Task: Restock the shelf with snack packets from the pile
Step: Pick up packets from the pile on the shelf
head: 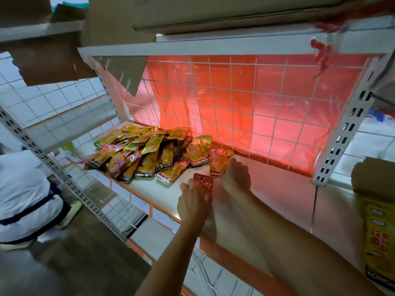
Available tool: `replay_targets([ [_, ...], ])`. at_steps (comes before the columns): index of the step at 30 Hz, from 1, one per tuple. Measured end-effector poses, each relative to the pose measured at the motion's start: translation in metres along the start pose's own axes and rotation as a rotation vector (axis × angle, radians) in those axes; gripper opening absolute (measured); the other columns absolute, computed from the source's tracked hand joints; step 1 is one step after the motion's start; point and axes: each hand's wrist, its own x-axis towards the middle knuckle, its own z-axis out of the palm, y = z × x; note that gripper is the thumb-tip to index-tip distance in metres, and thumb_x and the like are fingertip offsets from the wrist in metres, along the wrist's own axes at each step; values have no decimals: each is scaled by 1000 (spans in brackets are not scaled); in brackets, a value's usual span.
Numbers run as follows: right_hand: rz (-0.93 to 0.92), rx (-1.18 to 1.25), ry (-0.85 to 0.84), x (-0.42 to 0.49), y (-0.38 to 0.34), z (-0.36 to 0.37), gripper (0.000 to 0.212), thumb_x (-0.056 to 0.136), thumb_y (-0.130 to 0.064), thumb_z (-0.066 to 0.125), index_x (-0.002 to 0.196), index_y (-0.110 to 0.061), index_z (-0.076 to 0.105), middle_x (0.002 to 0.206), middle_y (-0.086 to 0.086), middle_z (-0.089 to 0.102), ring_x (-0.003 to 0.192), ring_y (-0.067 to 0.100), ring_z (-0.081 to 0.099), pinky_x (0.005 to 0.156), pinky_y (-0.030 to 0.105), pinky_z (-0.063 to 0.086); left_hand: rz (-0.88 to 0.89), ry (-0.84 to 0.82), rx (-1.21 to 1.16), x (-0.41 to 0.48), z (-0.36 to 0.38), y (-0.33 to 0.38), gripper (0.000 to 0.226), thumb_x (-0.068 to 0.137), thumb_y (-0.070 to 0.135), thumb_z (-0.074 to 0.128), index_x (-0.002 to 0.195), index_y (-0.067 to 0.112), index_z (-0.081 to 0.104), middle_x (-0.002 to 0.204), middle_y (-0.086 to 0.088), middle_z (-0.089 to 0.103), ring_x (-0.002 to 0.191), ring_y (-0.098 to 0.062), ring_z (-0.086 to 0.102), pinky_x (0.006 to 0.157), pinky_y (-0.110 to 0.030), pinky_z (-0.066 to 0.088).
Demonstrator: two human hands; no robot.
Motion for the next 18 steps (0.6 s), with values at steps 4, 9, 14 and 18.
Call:
replay_targets([
  [4,56,-19,49,11,-12,15,44,94,-36,49,124,-6,43,121,16,56,115,34,48,89,41,41,-56,49,-125,2,4,-7,53,88,43,60,128,17,37,116,-10,49,103,-36,59,78,-39,46],
  [9,102,-7,54,25,-18,25,49,91,-35,56,129,-7,40,128,13,54,120,32,44,93,41,36,-125,104,-237,7,5,-10,59,92,43,53,139,17,31,123,-11,60,109,-33,59,84,-38,45],
  [14,122,85,26,23,-14,23,60,86,-22,63,136,-7,35,131,15,49,120,34,45,95,41,38,-166,112,-248,7,6,-12,55,95,45,49,138,16,32,118,-14,64,107,-35,61,82,-38,45],
  [18,180,228,-51,15,-7,11,61,83,-18,67,134,-4,36,131,19,45,118,38,50,94,41,43,-167,98,-247,6,6,-10,51,95,42,48,136,17,32,121,-13,62,108,-35,60,84,-39,46],
])
